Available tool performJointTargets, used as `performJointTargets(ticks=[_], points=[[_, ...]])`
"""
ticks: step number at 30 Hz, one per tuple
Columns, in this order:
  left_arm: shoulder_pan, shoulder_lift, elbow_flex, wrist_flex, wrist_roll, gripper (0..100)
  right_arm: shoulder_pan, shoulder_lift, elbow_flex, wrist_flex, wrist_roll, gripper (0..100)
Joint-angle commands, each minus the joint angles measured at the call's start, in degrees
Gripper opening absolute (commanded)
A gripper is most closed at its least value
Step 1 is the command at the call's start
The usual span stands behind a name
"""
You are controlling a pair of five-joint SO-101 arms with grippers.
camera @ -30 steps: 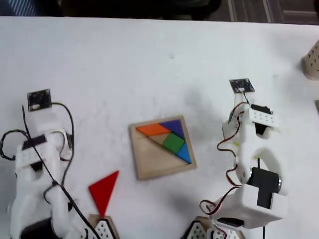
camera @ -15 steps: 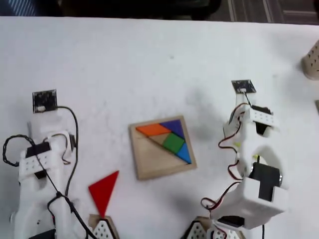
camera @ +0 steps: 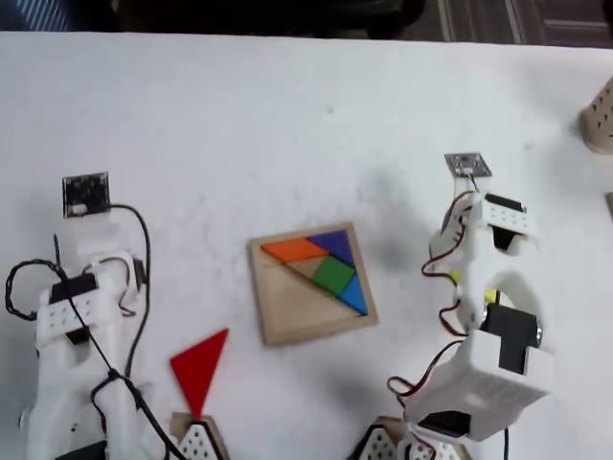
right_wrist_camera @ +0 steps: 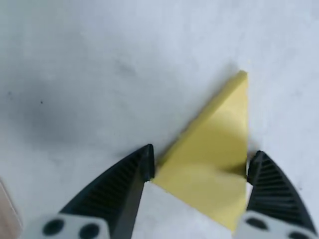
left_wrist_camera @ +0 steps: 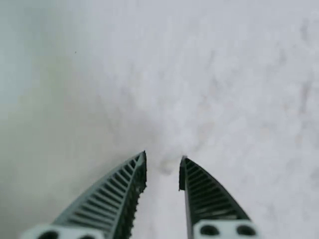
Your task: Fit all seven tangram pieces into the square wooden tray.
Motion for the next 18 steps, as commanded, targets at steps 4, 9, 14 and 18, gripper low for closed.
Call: performJointTargets(ticks=[4,9,14,18], points=[[1.01,-1.80,-0.35,-1.58,-0.79,2,1.10,-0.04,-0.97,3.56,3.96,32.7],[1.01,-1.80,-0.35,-1.58,-0.79,2,1.01,0.13,-0.97,3.74,5.89,32.7],[1.01,-1.80,-0.35,-1.58,-0.79,2,2.86,0.22,0.26,5.67,10.46,32.7],[1.01,-1.80,-0.35,-1.58,-0.79,2,3.12,0.22,0.26,5.58,10.46,32.0]])
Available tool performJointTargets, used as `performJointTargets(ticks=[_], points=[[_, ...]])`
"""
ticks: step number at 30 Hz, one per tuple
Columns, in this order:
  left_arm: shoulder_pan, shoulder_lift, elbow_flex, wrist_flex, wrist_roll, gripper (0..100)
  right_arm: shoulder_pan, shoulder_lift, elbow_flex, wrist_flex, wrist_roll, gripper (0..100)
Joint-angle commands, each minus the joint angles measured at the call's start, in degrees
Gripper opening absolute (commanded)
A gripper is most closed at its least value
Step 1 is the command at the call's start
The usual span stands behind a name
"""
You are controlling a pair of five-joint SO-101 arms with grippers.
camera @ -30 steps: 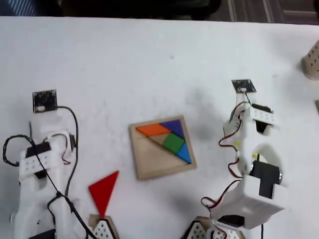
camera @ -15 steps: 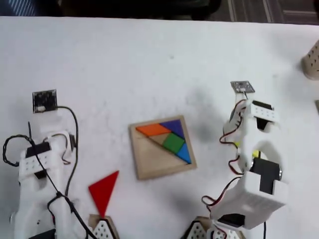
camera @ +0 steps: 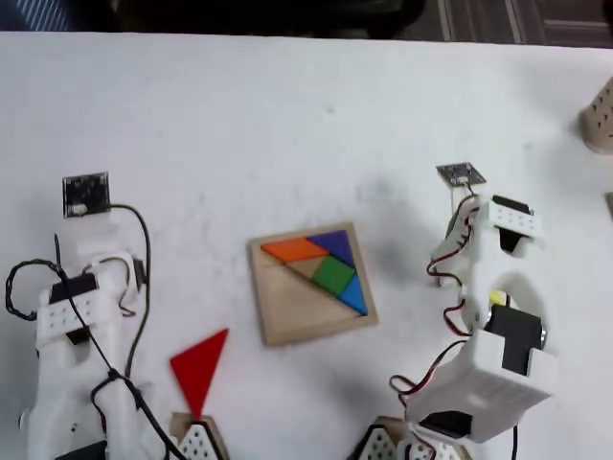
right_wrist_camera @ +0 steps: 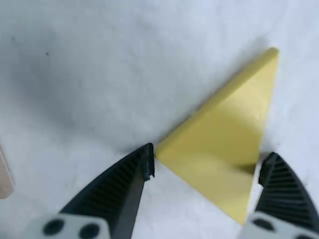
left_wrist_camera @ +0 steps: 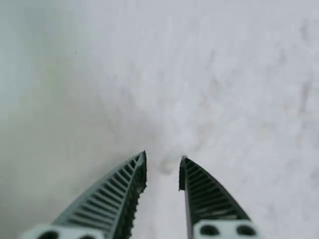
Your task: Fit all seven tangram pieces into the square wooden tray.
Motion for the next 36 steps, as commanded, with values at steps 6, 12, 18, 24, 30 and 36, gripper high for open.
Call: performJointTargets(ticks=[6,12,18,24,30,36], points=[[1.01,-1.80,-0.26,-1.58,-0.79,2,1.01,0.04,0.09,0.84,0.79,26.5],[1.01,-1.80,-0.26,-1.58,-0.79,2,-0.22,-0.75,-0.62,1.27,-3.69,29.3],[1.01,-1.80,-0.26,-1.58,-0.79,2,-3.47,-0.75,-3.25,4.97,-10.11,33.5],[1.01,-1.89,-0.18,-1.58,-0.79,2,-3.65,-0.40,-5.36,4.79,-13.19,33.4],[0.92,-1.89,-0.18,-1.58,-0.79,2,-1.54,1.80,-4.75,0.75,-13.71,33.2],[0.92,-1.89,-0.18,-1.58,-0.79,2,0.04,5.14,-8.09,2.33,-13.71,28.6]])
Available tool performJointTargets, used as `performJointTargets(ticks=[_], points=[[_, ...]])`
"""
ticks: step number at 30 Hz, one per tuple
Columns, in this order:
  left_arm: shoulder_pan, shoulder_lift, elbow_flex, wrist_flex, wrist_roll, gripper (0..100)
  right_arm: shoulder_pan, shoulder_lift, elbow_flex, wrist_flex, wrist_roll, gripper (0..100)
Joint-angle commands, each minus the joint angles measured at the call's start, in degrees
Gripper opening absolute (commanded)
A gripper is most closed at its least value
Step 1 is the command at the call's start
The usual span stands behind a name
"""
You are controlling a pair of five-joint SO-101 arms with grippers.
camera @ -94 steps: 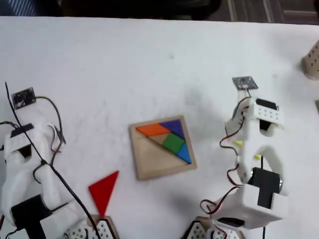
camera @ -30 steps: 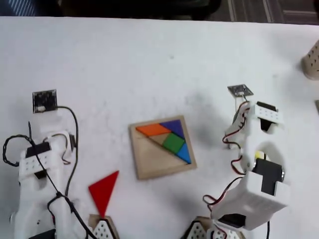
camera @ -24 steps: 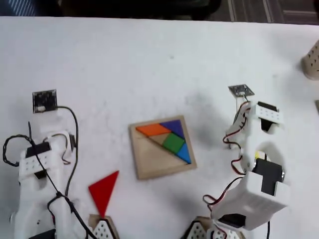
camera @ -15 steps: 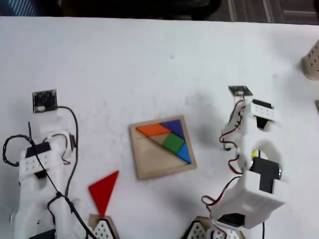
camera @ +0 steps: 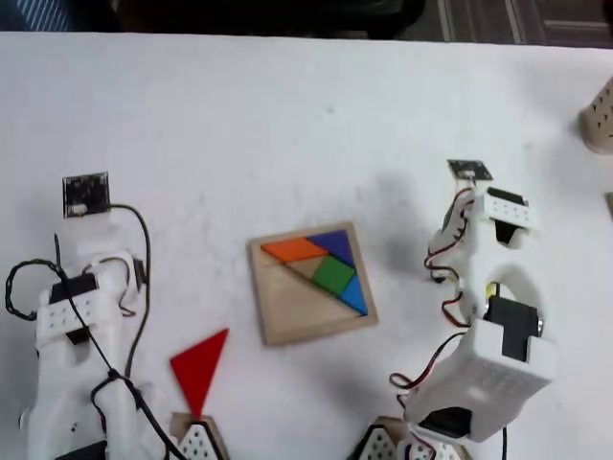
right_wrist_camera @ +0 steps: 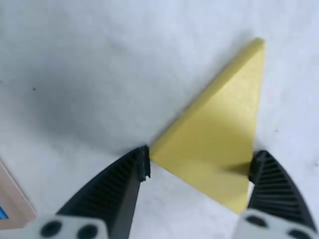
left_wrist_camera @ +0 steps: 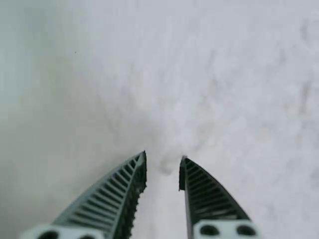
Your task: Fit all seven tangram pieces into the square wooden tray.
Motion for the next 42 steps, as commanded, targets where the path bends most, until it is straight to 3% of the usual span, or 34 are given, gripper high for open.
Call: performJointTargets(ticks=[1,18,25,33,42], points=[[0.92,-1.89,-0.18,-1.58,-0.79,2,1.19,0.75,-2.55,0.40,-0.35,28.6],[0.92,-1.89,-0.18,-1.58,-0.88,2,1.54,0.57,-2.73,0.48,-0.62,28.3],[0.92,-1.89,-0.18,-1.58,-0.88,2,6.99,0.57,-2.64,-2.07,1.49,28.3],[0.92,-1.89,-0.18,-1.58,-0.88,2,6.99,0.57,-2.46,-2.07,2.55,24.3],[0.92,-1.89,-0.18,-1.58,-0.88,2,2.77,-3.03,-2.81,3.65,0.35,33.6]])
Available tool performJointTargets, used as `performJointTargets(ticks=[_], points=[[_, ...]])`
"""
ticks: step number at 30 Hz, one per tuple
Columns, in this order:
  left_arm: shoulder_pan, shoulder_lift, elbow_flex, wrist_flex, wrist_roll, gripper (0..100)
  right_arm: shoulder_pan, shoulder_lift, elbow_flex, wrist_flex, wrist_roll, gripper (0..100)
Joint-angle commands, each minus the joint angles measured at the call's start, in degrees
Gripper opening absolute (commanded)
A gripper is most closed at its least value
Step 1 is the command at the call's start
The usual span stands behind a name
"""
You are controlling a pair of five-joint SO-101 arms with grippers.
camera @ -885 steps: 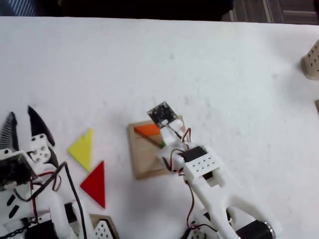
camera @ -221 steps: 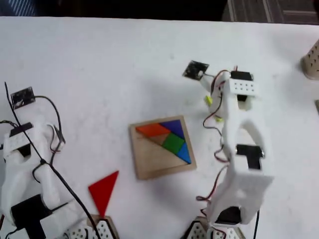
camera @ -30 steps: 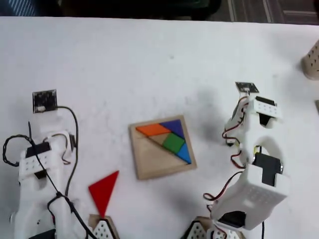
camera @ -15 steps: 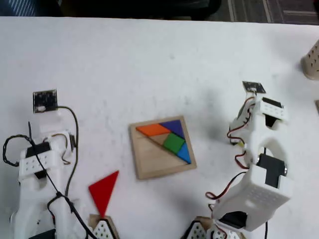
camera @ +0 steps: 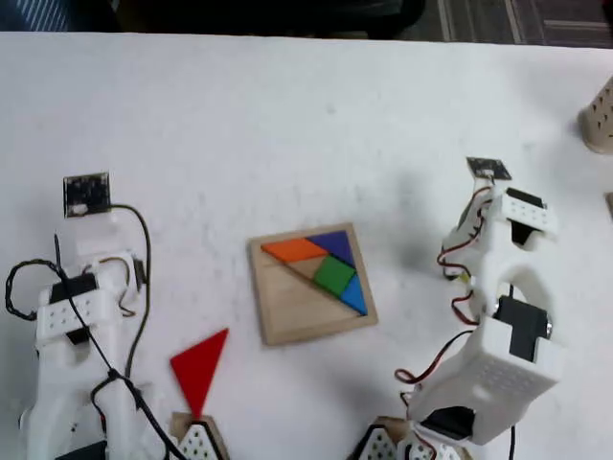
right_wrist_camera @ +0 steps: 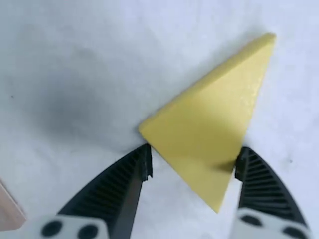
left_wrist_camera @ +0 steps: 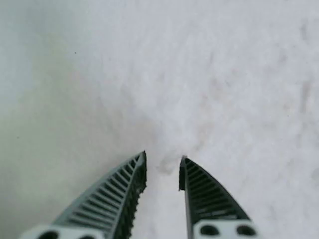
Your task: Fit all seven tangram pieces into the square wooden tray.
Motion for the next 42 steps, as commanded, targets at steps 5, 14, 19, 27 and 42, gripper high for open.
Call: performJointTargets(ticks=[5,14,19,27,42], points=[[0.92,-1.89,-0.18,-1.58,-0.44,2,-2.24,-8.04,-1.49,1.71,-7.74,35.1],[0.92,-1.89,-0.18,-1.58,-0.44,2,-3.12,-8.04,-1.58,-2.86,-14.07,35.1],[0.92,-1.89,-0.18,-1.58,-0.44,2,-6.11,-8.04,-1.49,-2.86,-14.15,35.1],[0.92,-2.07,-0.09,-1.49,-0.44,2,-5.23,0.40,-5.10,-4.00,-13.63,35.1],[0.92,-2.07,-0.09,-1.49,-0.44,2,-2.77,9.27,-15.21,3.56,-13.71,30.5]])
